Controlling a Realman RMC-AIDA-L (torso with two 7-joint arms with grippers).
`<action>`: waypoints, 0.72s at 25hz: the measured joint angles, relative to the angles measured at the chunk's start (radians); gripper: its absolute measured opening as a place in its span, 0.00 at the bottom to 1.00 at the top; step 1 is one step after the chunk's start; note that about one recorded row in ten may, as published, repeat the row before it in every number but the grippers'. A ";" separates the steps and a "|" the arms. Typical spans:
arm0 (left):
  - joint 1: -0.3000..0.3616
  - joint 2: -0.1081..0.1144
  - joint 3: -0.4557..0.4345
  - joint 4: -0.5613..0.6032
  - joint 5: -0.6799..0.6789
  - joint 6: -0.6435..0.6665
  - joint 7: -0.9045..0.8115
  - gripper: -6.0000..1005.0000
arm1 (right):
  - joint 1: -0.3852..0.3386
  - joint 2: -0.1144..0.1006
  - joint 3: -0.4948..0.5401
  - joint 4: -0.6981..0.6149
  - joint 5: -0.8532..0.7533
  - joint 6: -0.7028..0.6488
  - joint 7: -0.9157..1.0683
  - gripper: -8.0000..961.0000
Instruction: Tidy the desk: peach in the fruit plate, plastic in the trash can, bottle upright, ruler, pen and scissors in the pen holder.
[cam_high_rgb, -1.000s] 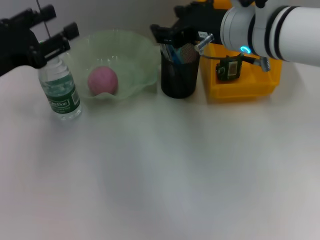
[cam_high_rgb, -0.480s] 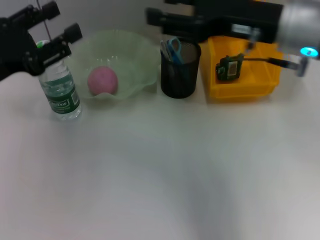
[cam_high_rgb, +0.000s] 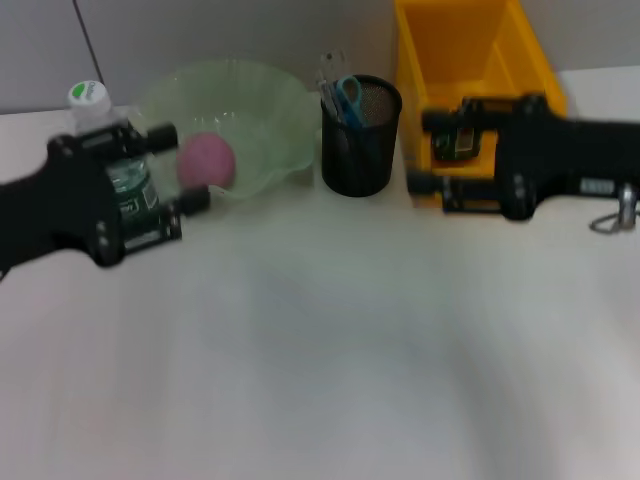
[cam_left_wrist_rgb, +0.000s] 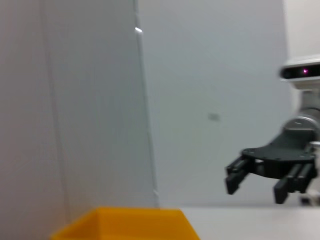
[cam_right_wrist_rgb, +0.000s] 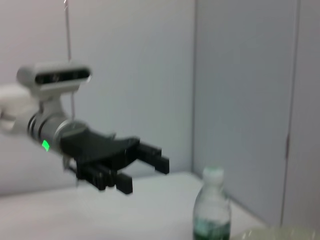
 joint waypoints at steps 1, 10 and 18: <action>-0.003 0.001 0.001 0.000 0.015 0.007 0.000 0.66 | 0.009 -0.005 -0.001 0.016 -0.030 -0.005 -0.006 0.69; -0.036 -0.017 0.003 -0.007 0.188 0.064 -0.013 0.66 | 0.074 -0.013 0.004 0.048 -0.230 -0.095 -0.006 0.69; -0.052 -0.022 0.001 -0.017 0.189 0.055 -0.065 0.66 | 0.077 -0.013 0.005 0.038 -0.240 -0.122 -0.040 0.69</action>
